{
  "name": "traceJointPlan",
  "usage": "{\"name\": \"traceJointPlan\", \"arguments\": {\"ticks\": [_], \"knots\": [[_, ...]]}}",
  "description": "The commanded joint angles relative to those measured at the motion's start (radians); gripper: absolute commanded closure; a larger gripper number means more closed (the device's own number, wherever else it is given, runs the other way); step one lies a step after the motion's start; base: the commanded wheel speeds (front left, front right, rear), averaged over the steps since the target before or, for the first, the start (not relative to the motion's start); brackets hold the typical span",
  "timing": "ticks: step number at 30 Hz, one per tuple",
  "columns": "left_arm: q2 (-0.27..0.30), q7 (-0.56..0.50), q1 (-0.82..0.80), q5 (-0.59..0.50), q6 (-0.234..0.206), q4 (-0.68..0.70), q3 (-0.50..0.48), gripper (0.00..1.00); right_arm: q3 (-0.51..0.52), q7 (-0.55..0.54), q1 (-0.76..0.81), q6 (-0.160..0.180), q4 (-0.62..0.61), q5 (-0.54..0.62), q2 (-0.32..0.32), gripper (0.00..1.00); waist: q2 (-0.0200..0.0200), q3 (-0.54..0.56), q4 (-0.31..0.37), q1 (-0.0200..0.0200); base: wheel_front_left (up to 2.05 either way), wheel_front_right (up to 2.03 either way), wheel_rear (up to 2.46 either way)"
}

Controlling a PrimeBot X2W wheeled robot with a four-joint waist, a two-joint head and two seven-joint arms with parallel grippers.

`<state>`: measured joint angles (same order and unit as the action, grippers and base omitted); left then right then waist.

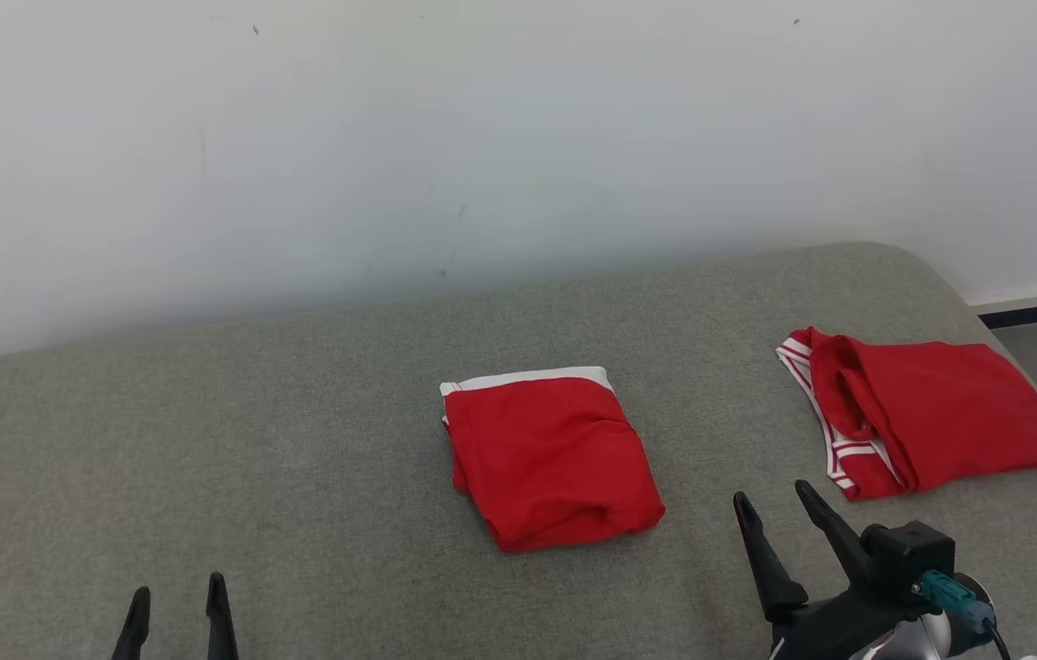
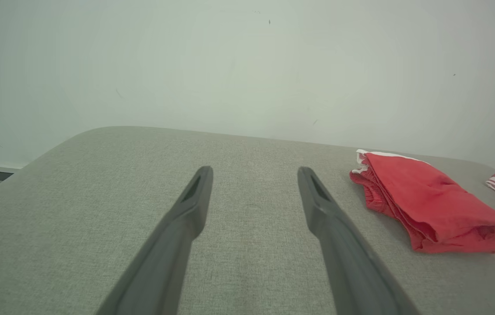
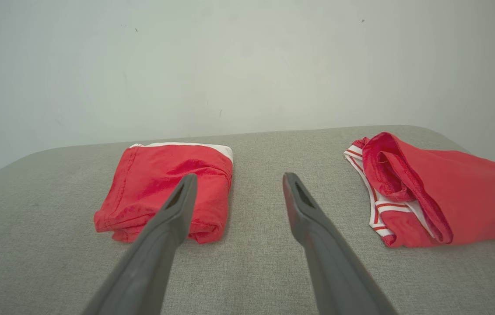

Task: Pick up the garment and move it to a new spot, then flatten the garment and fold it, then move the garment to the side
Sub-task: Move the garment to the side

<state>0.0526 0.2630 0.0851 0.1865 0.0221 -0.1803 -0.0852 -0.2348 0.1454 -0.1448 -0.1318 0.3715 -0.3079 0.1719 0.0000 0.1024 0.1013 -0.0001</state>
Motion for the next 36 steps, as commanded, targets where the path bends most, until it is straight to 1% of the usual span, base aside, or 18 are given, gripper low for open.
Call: {"name": "traceJointPlan", "arguments": {"ticks": [1, 15, 20, 23, 27, 31, 34, 36], "knots": [[0.001, 0.002, 0.007, 0.005, -0.004, 0.002, -0.002, 0.0, 0.0, -0.001, -0.002, 0.003, -0.002, -0.006, -0.001, 0.0, 0.0, 0.0, -0.001, 0.0001, 0.0, 0.0, 0.0], [-0.001, 0.002, 0.01, 0.007, -0.012, -0.005, 0.005, 0.0, -0.001, -0.007, -0.014, 0.003, -0.001, -0.007, 0.001, 0.0, 0.0, 0.002, -0.014, 0.0001, 0.0, 0.0, 0.0], [-0.001, 0.002, 0.009, 0.011, -0.012, -0.003, 0.012, 0.0, 0.002, -0.013, -0.007, 0.003, 0.0, -0.007, 0.007, 0.0, 0.0, 0.0, -0.032, 0.0001, 0.0, 0.0, 0.0], [-0.001, 0.002, 0.017, 0.013, -0.018, 0.0, 0.017, 0.0, -0.004, -0.039, -0.016, 0.003, 0.005, -0.012, 0.02, 0.0, 0.0, -0.004, -0.055, 0.0001, 0.0, 0.0, 0.0], [-0.001, 0.002, 0.019, 0.012, -0.016, 0.005, 0.028, 0.0, -0.005, -0.121, -0.061, 0.003, 0.027, -0.038, 0.042, 0.0, 0.0, -0.015, -0.093, 0.0001, 0.0, 0.0, 0.0], [-0.002, 0.002, 0.003, 0.007, -0.015, 0.006, 0.044, 0.0, 0.006, -0.27, -0.149, 0.003, 0.086, -0.124, 0.066, 0.0, 0.0, -0.041, -0.141, 0.0001, 0.0, 0.0, 0.0], [-0.002, 0.002, -0.012, 0.009, -0.009, 0.009, 0.061, 0.0, 0.005, -0.385, -0.225, 0.003, 0.148, -0.158, 0.094, 0.0, 0.0, -0.07, -0.186, 0.0001, 0.0, 0.0, 0.0], [-0.001, 0.002, -0.017, 0.011, -0.008, 0.008, 0.071, 0.0, -0.004, -0.439, -0.281, 0.003, 0.182, -0.163, 0.106, 0.0, 0.0, -0.085, -0.213, 0.0001, 0.0, 0.0, 0.0]]}}
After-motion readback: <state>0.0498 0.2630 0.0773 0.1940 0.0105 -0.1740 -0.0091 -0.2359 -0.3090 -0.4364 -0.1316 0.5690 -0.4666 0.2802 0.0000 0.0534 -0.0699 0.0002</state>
